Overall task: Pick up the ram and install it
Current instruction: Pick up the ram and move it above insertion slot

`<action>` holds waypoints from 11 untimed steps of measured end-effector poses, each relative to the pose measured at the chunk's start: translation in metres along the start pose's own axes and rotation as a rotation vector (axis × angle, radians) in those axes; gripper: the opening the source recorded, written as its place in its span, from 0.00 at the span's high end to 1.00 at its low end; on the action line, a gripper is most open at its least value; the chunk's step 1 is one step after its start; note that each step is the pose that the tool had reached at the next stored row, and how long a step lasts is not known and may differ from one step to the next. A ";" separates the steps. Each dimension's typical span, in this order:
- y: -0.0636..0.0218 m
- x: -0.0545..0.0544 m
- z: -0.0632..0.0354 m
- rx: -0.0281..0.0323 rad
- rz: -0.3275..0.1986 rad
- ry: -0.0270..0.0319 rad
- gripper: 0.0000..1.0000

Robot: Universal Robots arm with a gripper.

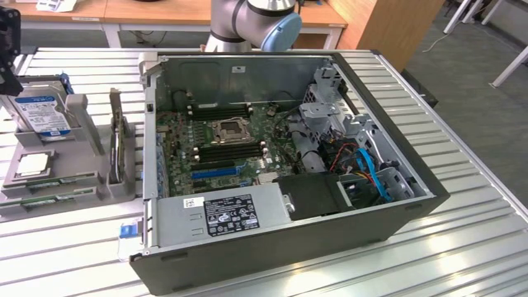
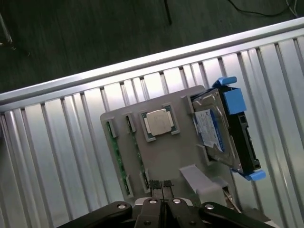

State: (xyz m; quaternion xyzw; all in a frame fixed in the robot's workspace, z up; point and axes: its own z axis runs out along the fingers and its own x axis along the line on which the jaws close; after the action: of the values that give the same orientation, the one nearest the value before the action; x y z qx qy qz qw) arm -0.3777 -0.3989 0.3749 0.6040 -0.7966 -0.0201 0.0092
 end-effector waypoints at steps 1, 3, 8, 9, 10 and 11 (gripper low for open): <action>0.0000 0.000 0.0000 -0.0002 -0.018 0.0008 0.90; 0.0000 0.000 0.0002 -0.0004 -0.052 0.0023 0.90; 0.0000 0.000 0.0005 -0.0013 -0.140 0.0061 0.90; 0.0000 0.000 0.0006 -0.0015 -0.157 0.0068 0.90; 0.0000 0.000 0.0006 -0.0017 -0.175 0.0076 0.90; 0.0000 0.000 0.0007 -0.0018 -0.194 0.0084 0.90</action>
State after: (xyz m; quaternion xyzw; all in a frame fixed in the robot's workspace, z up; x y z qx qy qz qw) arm -0.3777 -0.3989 0.3742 0.6783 -0.7345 -0.0191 0.0111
